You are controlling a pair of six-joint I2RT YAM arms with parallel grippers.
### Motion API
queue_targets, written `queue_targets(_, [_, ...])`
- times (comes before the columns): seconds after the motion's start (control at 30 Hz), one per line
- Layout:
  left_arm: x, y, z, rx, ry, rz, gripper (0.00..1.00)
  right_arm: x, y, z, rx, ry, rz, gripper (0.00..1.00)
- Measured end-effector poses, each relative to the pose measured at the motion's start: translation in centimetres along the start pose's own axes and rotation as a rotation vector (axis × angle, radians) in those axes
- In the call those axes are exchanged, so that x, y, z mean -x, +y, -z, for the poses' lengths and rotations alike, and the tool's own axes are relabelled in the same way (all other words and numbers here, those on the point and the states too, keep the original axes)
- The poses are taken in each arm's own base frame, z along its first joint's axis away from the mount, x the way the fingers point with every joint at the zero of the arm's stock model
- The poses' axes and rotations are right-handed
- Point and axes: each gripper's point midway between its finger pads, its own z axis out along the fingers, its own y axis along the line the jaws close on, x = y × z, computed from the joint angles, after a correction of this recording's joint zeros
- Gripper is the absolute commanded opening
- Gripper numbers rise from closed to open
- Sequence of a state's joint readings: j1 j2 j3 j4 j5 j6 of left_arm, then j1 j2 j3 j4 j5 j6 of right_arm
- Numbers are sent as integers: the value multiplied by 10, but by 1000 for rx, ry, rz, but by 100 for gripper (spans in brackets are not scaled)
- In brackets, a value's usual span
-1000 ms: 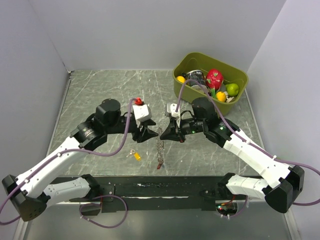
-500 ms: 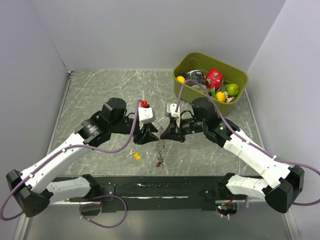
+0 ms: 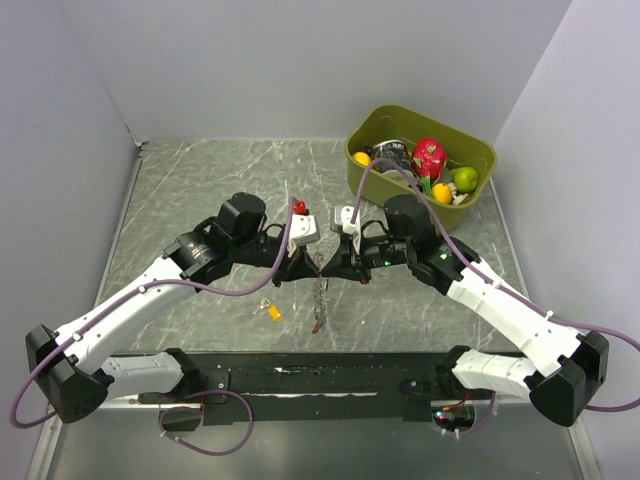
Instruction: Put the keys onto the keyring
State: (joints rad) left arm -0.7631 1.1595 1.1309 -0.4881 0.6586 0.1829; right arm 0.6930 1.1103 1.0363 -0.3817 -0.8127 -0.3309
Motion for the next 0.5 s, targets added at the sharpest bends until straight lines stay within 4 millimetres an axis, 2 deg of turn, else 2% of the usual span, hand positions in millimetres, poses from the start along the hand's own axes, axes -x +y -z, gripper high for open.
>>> queue_targets(0.13, [1,0,0,1,0,0,1,1,0,0,-2,-3,3,2])
queue_targets(0.2, [2,0,0,3,-5,-1,1,1,-1,1,-10,-10,7,11])
queue_targets(0.23, [3,1,0,8,-14,-4,1,2,-1,1,-16,-15,9,19])
queue_targets(0.4, [2,1,5,54,-89,-27,1,9,-2,8,-66,-69,25,34])
queue_targets(0.5, [-3,0,9,88,-157,-35,1,16,-2,17,-105,-116,40,50])
